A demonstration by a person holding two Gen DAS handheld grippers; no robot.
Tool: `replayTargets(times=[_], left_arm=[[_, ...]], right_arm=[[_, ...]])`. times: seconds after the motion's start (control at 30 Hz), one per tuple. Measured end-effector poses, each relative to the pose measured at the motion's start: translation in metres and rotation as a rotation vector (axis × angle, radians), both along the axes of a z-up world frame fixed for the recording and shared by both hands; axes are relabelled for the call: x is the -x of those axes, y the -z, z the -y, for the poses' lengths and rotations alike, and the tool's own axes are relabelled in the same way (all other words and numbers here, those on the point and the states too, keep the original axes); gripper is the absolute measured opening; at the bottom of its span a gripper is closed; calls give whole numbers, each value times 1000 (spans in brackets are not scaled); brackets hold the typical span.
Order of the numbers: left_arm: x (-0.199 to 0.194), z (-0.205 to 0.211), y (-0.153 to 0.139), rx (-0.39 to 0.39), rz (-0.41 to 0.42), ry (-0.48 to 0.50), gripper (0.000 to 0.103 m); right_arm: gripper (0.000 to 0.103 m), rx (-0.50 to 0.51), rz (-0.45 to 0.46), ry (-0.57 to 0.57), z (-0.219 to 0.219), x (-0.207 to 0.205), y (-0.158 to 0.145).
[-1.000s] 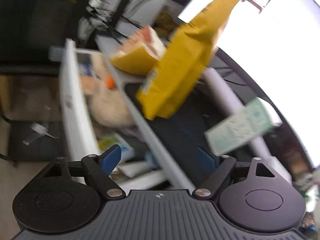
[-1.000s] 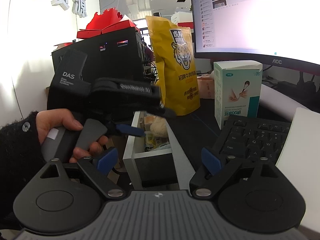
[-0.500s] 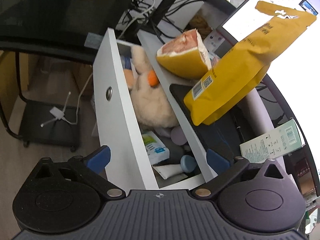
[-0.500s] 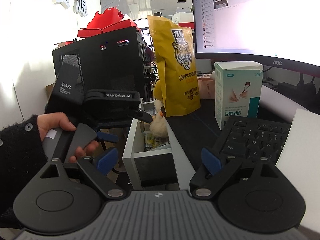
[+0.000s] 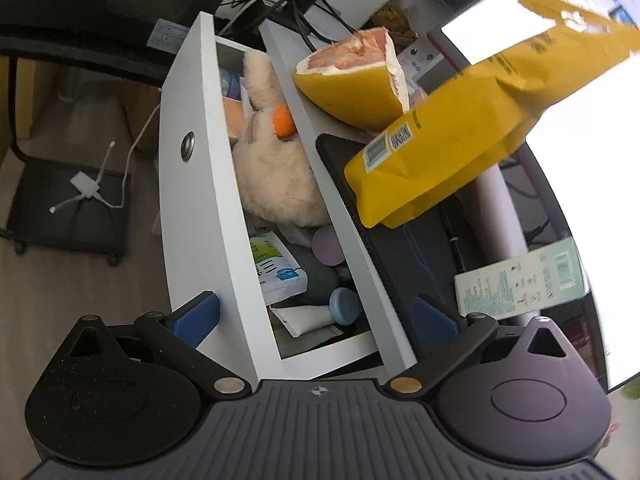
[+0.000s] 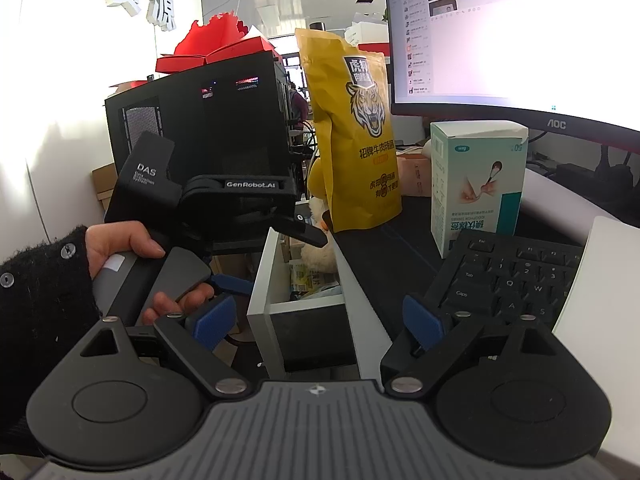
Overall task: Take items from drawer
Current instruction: 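Push the white drawer shut with the left tool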
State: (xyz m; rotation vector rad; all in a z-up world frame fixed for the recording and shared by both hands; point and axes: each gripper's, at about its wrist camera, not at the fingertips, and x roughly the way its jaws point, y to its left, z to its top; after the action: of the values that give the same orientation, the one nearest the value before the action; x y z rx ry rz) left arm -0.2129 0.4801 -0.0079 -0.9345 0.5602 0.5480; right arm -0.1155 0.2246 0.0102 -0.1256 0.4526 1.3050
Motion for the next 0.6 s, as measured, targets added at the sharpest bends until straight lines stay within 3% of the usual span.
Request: replayTargets(times=[0.6], left_arm=[[-28, -1, 1, 27, 12, 58, 102]], right_arm=[[90, 8, 18, -2, -1, 2, 1]])
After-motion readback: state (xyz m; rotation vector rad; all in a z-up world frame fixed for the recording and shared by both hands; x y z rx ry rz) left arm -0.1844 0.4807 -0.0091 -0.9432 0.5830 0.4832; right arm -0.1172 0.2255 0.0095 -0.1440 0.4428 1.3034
